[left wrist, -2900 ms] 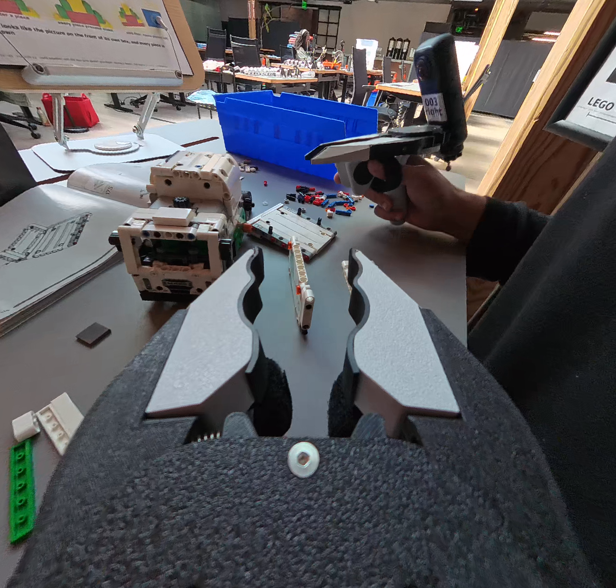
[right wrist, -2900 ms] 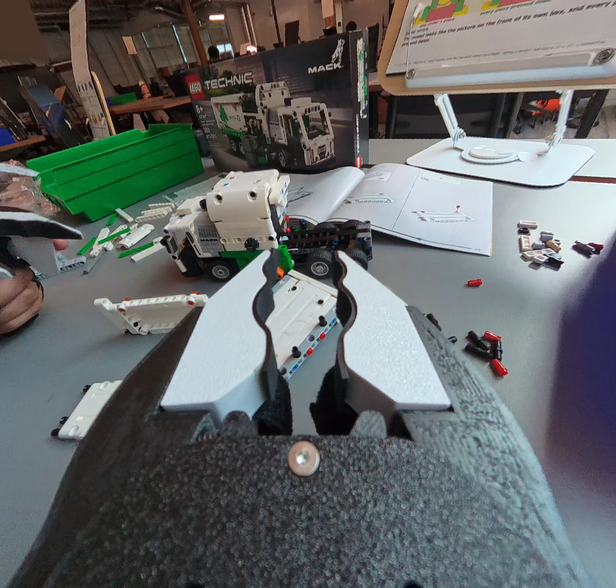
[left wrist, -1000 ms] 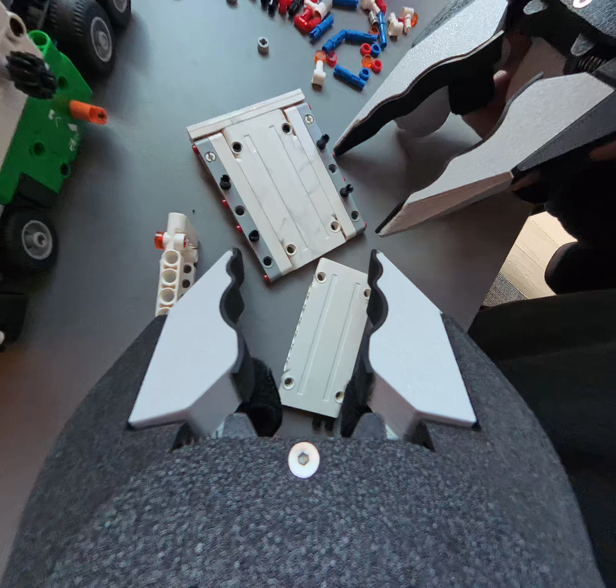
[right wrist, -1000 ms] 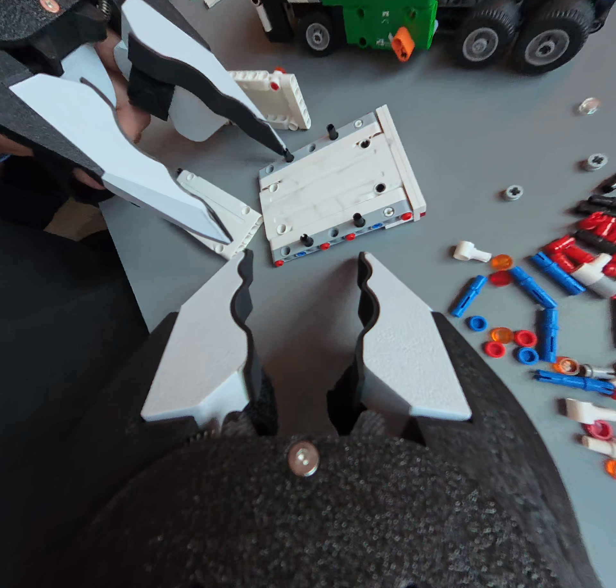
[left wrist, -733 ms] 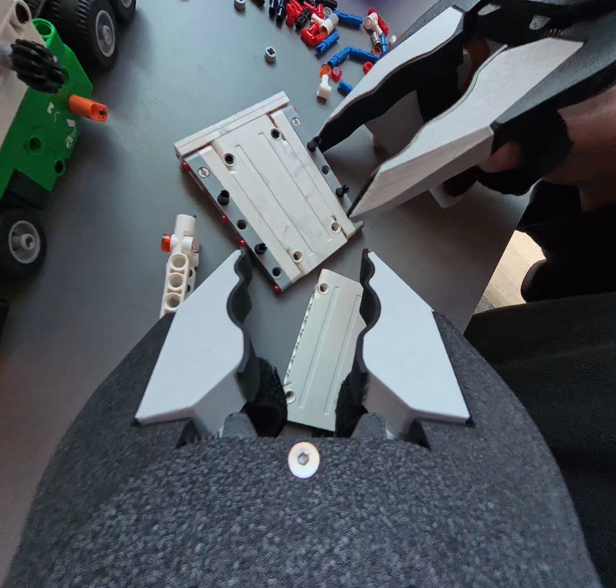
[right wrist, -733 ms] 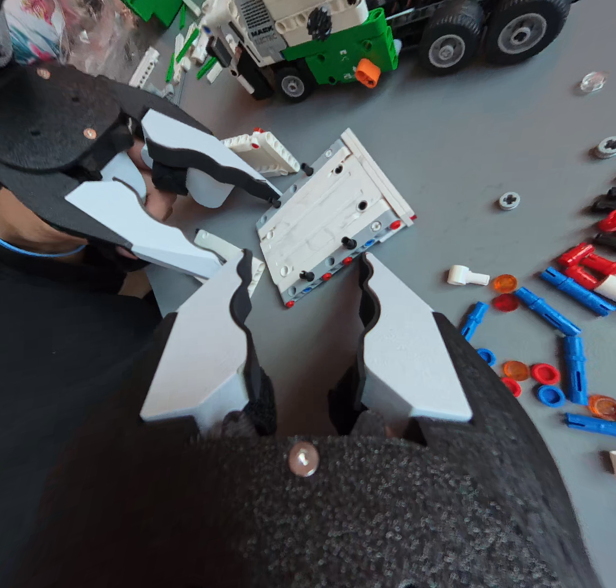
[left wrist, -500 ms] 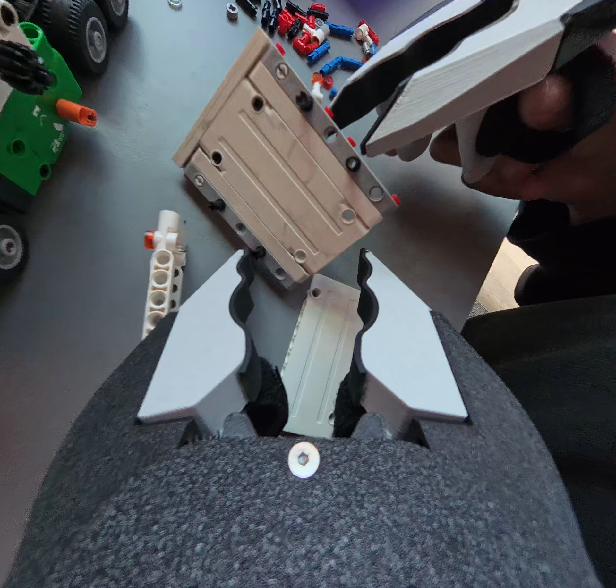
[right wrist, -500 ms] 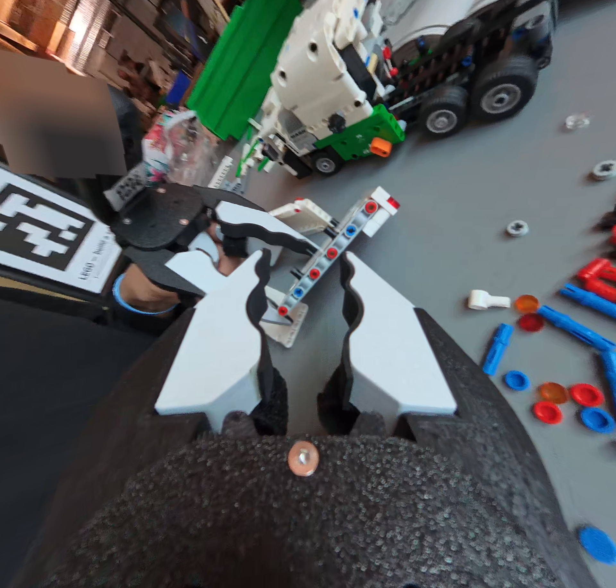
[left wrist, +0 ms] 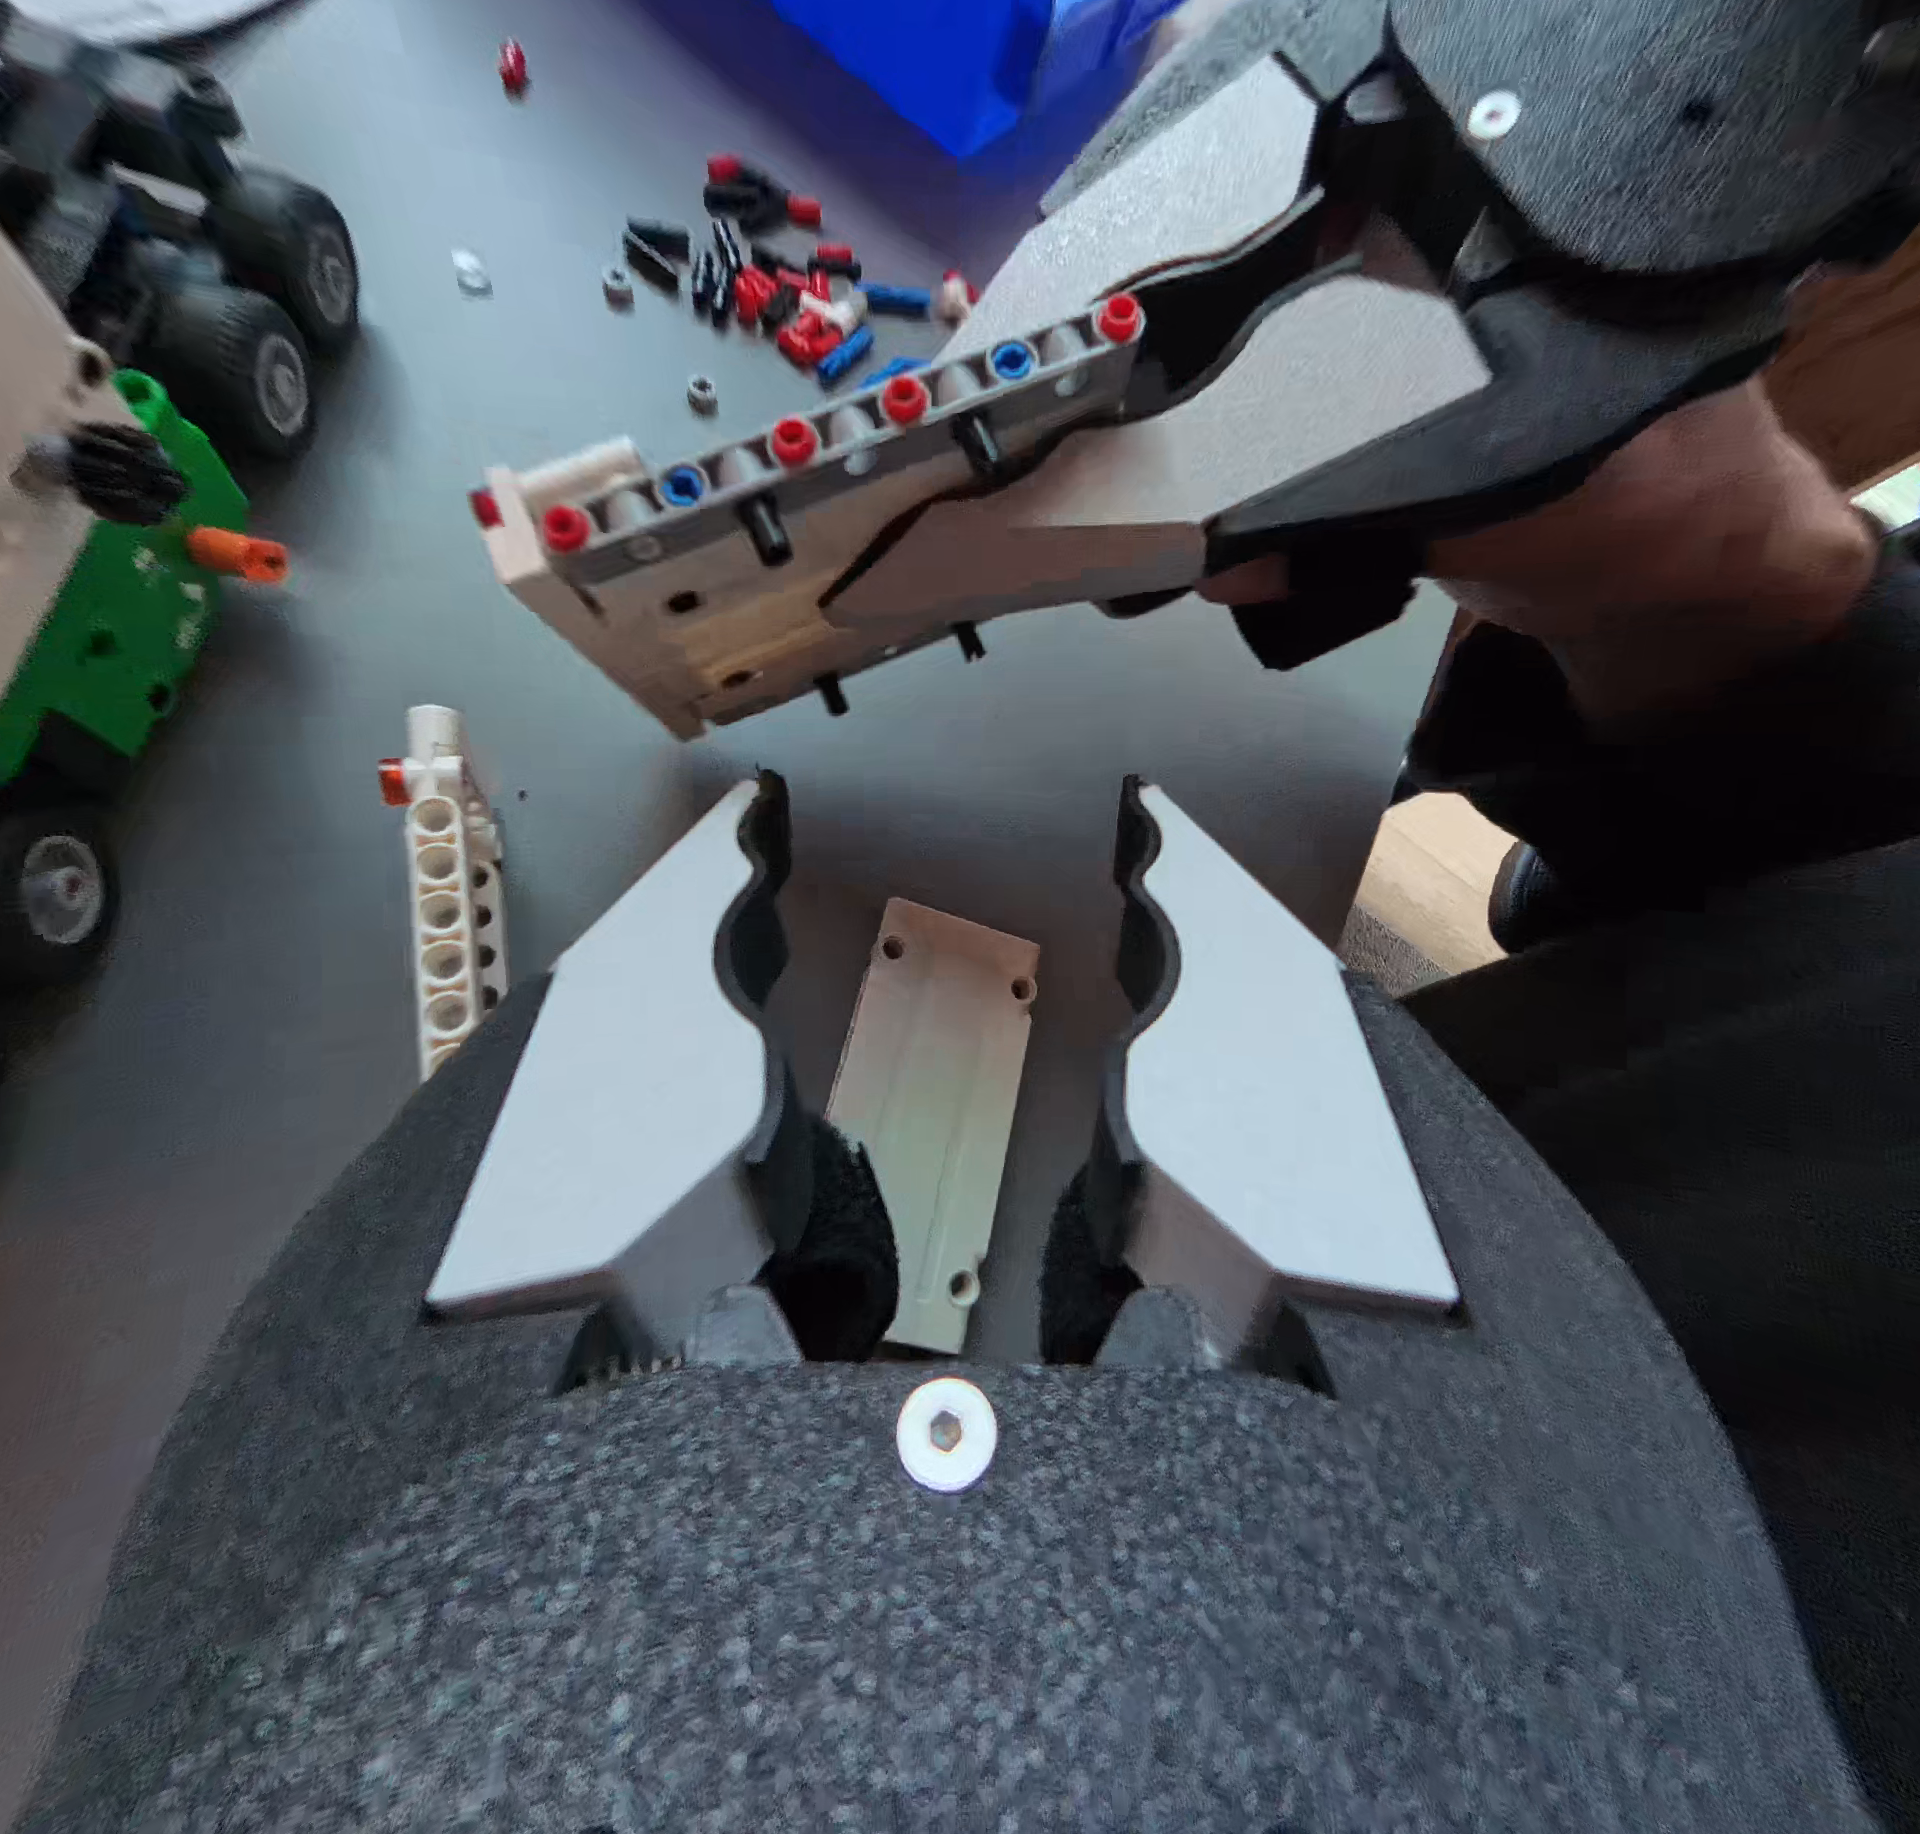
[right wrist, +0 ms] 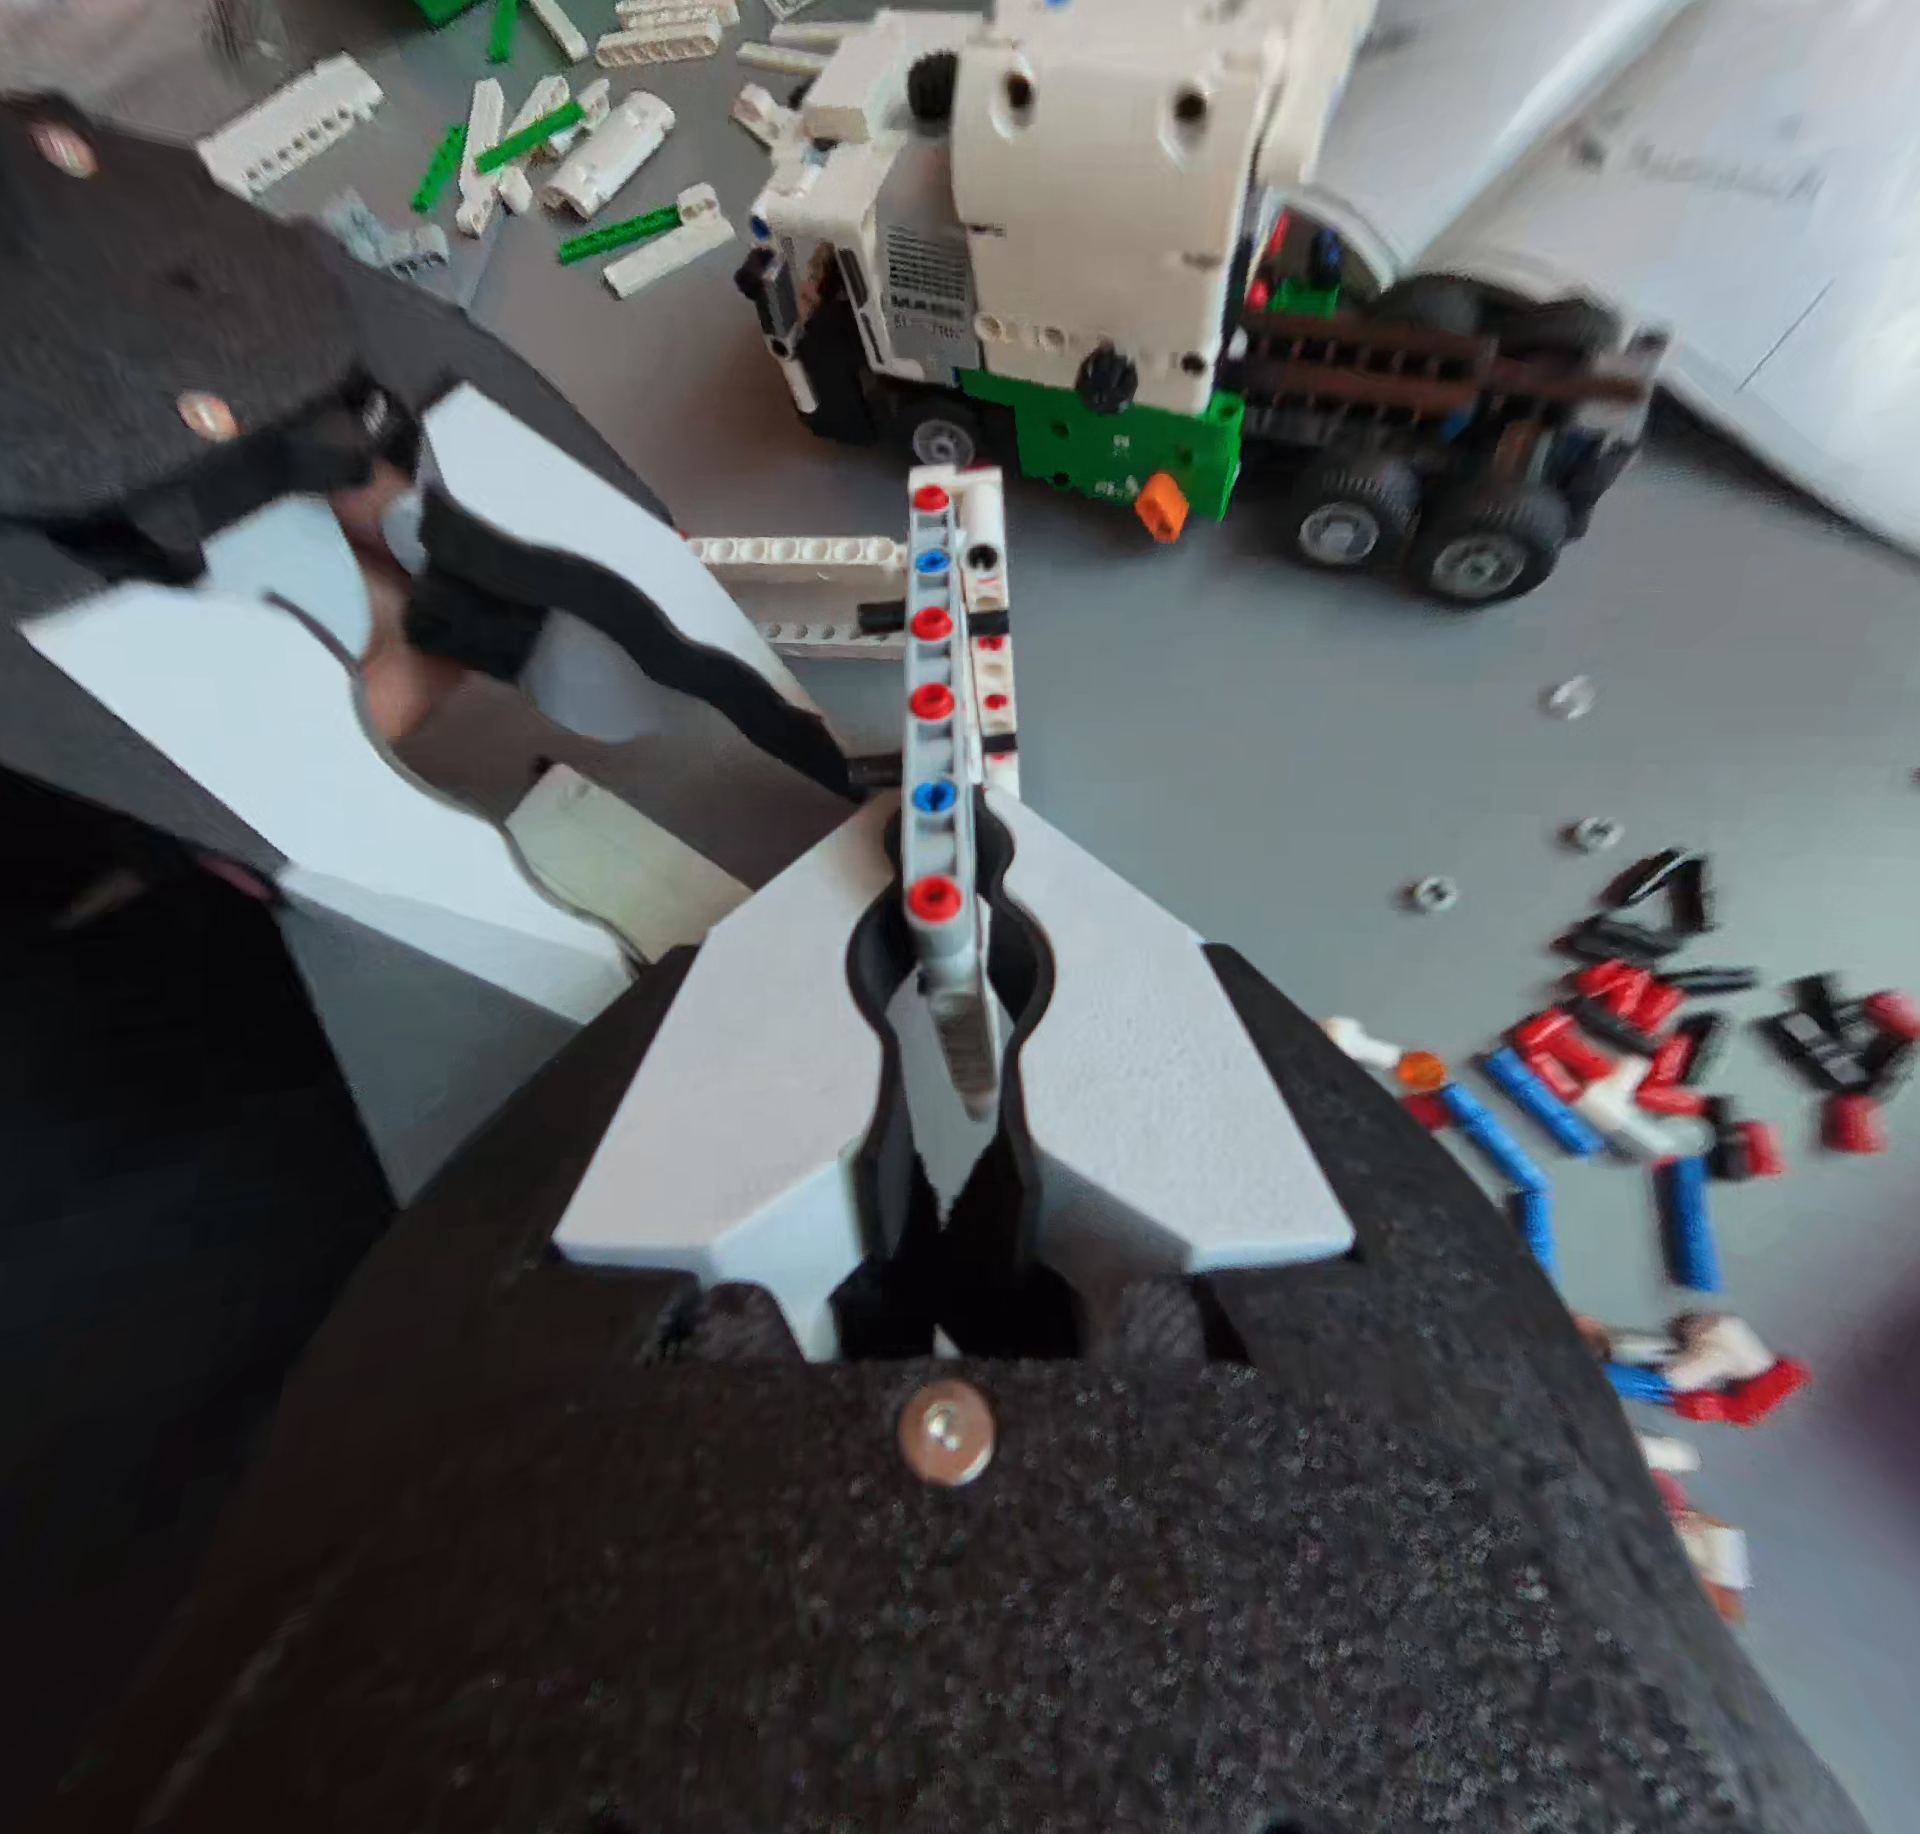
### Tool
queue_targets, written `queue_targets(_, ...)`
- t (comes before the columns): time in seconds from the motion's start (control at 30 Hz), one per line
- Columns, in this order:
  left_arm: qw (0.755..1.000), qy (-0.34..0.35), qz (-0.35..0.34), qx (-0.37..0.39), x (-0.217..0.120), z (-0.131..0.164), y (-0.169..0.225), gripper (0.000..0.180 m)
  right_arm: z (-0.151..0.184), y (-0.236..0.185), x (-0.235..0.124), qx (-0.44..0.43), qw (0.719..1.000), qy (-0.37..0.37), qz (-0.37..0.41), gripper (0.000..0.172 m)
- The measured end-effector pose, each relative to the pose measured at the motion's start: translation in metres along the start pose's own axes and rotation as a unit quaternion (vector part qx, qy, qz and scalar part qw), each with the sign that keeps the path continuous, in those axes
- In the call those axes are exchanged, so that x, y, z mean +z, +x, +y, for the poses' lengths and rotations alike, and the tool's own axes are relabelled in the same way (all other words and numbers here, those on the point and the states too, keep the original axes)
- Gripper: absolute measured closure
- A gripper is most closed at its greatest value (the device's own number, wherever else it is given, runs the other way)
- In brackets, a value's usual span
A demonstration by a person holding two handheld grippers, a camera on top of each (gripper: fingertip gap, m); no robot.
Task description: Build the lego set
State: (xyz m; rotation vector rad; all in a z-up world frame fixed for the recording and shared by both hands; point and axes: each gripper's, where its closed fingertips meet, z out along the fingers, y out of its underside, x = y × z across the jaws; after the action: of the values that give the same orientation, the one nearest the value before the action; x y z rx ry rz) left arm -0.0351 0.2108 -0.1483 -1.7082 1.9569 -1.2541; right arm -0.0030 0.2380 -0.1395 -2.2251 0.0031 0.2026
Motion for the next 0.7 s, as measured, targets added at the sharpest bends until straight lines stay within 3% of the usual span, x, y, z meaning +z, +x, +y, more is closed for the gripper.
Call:
queue_targets(0.03, 1.000, 0.024, 0.003, 0.004, -0.011, -0.007, 0.002, 0.119, -0.006, 0.002, -0.005, -0.065, 0.997, 0.013, 0.026, 0.168)
queue_targets(0.1, 0.997, 0.080, 0.007, 0.007, -0.038, -0.021, 0.002, 0.117, -0.021, 0.005, -0.016, -0.183, 0.979, 0.038, 0.083, 0.167)
queue_targets(0.2, 0.987, 0.149, -0.033, 0.043, -0.078, -0.035, -0.012, 0.116, -0.041, -0.006, -0.025, -0.287, 0.949, 0.052, 0.118, 0.167)
queue_targets(0.3, 0.982, 0.145, -0.081, 0.087, -0.096, -0.029, -0.026, 0.118, -0.061, -0.033, -0.023, -0.371, 0.918, 0.061, 0.124, 0.168)
queue_targets(0.37, 0.985, 0.148, -0.064, 0.059, -0.103, -0.024, -0.029, 0.118, -0.072, -0.060, -0.022, -0.464, 0.872, 0.090, 0.128, 0.168)
queue_targets(0.47, 0.979, 0.199, 0.026, -0.025, -0.123, -0.023, -0.022, 0.116, -0.085, -0.078, -0.018, -0.558, 0.801, 0.124, 0.177, 0.168)
queue_targets(0.53, 0.974, 0.222, 0.033, -0.036, -0.136, -0.018, -0.025, 0.116, -0.083, -0.082, -0.008, -0.595, 0.772, 0.111, 0.193, 0.168)
queue_targets(0.7, 0.978, 0.207, -0.007, -0.021, -0.147, 0.002, -0.035, 0.126, -0.077, -0.103, 0.015, -0.621, 0.756, 0.108, 0.177, 0.168)
